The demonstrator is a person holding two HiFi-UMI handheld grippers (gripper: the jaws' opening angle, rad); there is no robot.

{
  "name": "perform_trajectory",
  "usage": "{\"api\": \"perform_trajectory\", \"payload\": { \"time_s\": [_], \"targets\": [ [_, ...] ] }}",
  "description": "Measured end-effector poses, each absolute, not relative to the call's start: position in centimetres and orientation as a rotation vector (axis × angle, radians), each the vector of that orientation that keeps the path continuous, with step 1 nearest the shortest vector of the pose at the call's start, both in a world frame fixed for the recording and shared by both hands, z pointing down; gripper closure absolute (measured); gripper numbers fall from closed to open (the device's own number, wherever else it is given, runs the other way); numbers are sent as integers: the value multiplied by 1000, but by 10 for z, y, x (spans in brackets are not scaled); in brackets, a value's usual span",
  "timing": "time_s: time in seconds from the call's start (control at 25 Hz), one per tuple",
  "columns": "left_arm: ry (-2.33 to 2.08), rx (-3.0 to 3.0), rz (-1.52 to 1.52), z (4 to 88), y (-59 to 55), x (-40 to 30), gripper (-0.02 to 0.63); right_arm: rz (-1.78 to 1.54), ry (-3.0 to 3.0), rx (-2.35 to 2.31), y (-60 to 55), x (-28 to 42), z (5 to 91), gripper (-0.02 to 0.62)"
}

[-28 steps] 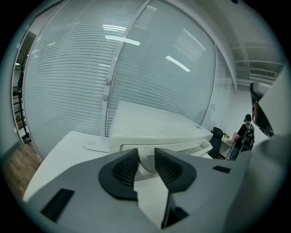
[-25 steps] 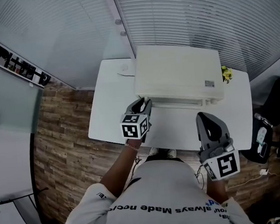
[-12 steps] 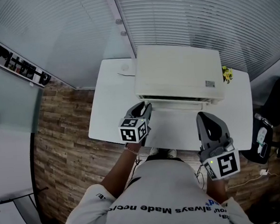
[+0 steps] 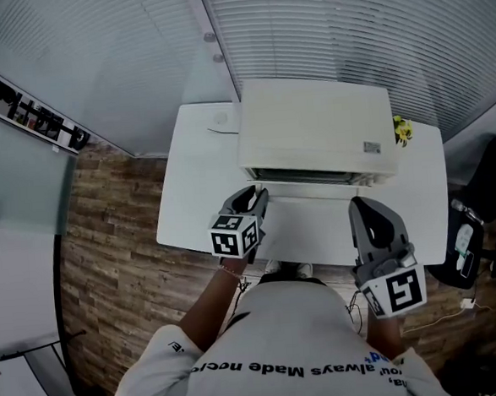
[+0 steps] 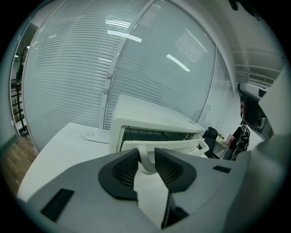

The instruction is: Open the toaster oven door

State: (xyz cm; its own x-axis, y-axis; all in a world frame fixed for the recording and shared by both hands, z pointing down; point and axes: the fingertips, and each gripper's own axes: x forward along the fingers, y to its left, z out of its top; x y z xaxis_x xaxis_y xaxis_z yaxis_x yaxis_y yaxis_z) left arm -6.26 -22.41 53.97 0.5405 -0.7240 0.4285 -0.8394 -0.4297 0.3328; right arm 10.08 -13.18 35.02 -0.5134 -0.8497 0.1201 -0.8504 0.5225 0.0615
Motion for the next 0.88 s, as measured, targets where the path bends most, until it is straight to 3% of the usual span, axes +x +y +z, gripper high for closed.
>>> {"api": "perform_trajectory", "payload": {
  "time_s": [0.88],
  "targets": [
    [-1186, 2217, 437, 573, -178, -68, 491, 3, -2635, 1445, -134, 98, 350, 588]
  ]
}}
